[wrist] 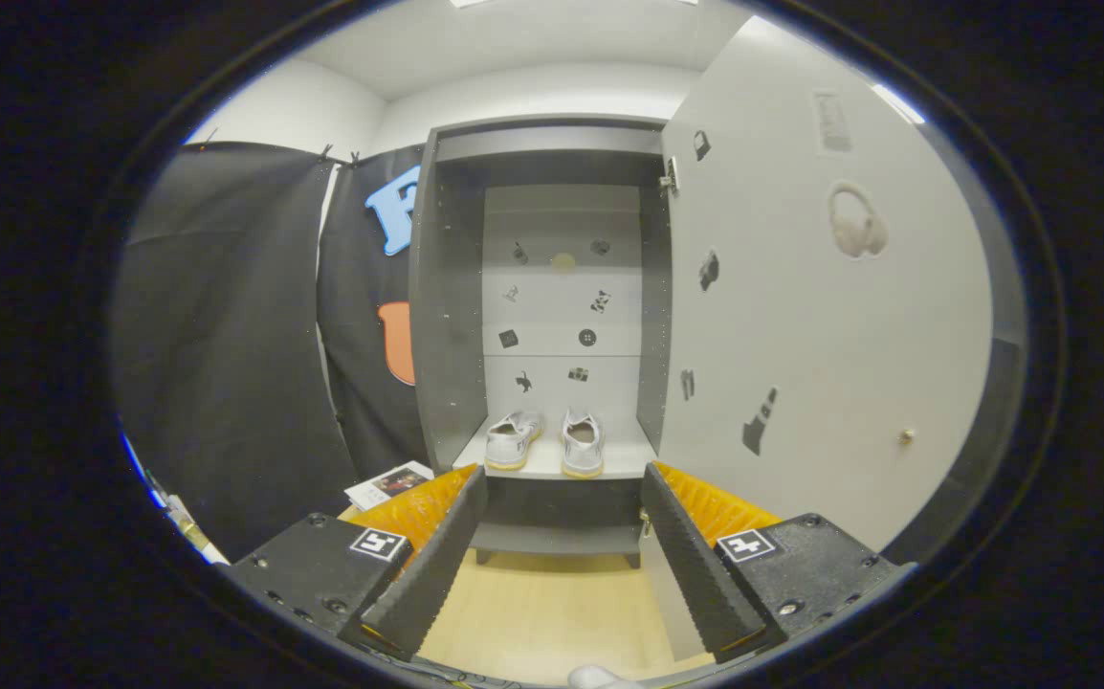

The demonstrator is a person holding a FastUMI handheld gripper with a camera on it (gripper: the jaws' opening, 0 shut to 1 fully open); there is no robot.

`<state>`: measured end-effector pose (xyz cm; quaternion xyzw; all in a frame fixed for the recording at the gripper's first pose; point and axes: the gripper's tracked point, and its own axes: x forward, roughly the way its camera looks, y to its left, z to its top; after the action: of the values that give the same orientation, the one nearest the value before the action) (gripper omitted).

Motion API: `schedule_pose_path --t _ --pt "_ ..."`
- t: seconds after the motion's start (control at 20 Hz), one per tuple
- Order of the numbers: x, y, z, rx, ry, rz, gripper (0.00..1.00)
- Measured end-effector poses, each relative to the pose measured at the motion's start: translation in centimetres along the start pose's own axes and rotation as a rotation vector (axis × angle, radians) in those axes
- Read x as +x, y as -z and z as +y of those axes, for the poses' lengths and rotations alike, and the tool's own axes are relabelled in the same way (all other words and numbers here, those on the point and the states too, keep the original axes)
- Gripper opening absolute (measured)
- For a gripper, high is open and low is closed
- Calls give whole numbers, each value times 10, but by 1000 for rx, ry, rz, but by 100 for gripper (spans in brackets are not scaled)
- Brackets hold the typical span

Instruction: Open the shoe cabinet door, grab the shoes and put them into the shoe cabinet, then close the shoe cabinet door.

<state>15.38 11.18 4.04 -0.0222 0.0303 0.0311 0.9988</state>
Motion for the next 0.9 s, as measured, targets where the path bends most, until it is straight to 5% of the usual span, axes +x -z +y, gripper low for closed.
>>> schedule_pose_path --t 0.5,0.9 --pt "-105 -1 -113 46 174 -36 100" --pt "-120 17 -232 83 295 -7 100"
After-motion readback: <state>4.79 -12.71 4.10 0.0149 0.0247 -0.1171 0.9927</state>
